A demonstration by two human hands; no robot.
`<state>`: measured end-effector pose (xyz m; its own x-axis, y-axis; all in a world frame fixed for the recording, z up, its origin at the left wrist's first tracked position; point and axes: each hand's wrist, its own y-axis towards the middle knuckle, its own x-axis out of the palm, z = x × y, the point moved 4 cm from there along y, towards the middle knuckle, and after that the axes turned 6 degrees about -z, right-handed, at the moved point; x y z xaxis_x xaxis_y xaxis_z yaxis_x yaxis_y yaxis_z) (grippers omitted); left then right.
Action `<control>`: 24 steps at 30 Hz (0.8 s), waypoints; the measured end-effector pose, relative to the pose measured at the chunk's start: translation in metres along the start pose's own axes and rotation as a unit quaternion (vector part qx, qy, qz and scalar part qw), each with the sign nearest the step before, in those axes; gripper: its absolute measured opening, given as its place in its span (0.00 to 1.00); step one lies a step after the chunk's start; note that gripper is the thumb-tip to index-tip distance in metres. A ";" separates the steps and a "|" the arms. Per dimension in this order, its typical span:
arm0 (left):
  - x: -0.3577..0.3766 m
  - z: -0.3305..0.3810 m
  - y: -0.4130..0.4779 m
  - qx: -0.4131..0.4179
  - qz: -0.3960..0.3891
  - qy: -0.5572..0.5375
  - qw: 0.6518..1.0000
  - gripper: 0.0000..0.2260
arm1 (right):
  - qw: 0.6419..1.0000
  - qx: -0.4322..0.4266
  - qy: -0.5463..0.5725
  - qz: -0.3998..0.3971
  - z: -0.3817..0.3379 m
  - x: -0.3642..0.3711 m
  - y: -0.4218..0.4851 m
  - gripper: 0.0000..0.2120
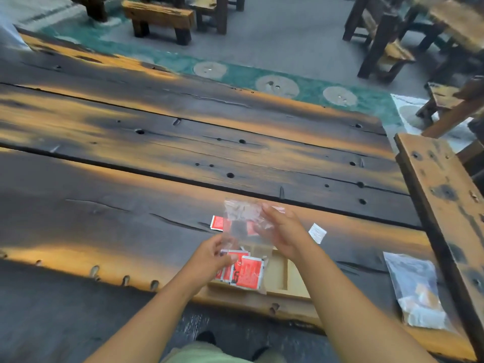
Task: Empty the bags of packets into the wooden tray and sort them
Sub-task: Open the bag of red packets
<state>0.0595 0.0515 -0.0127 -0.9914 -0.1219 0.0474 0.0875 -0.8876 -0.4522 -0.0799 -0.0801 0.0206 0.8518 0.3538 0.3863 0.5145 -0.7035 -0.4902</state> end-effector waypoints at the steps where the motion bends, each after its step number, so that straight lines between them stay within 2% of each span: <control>1: 0.003 0.002 -0.002 -0.001 -0.001 0.011 1.000 0.13 | 1.000 0.000 0.003 -0.006 -0.006 0.000 -0.001 0.07; 5: 0.009 0.003 -0.007 -0.007 0.023 0.010 1.000 0.12 | 0.999 -0.011 0.000 -0.041 -0.009 0.001 -0.002 0.11; 9: 0.012 0.002 -0.010 0.000 0.021 0.027 0.999 0.11 | 0.997 -0.034 -0.002 -0.074 -0.010 0.004 -0.005 0.08; 16: -0.007 -0.008 -0.003 -0.028 -0.077 0.071 0.994 0.12 | 0.996 -0.071 -0.015 -0.047 -0.004 0.013 -0.016 0.09; 21: -0.030 -0.006 0.004 0.008 -0.109 0.168 0.980 0.17 | 0.996 -0.068 -0.019 -0.047 0.007 0.031 -0.022 0.12; 24: -0.041 0.010 0.005 0.048 -0.087 0.170 0.980 0.16 | 0.997 -0.062 -0.008 -0.054 0.013 0.039 -0.023 0.08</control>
<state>0.1015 0.0478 -0.0074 -0.9660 0.1749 -0.1904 -0.0926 -0.9215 -0.3771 -0.0575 -0.0419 0.0367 0.7941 0.4414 0.4180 0.5884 -0.7307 -0.3462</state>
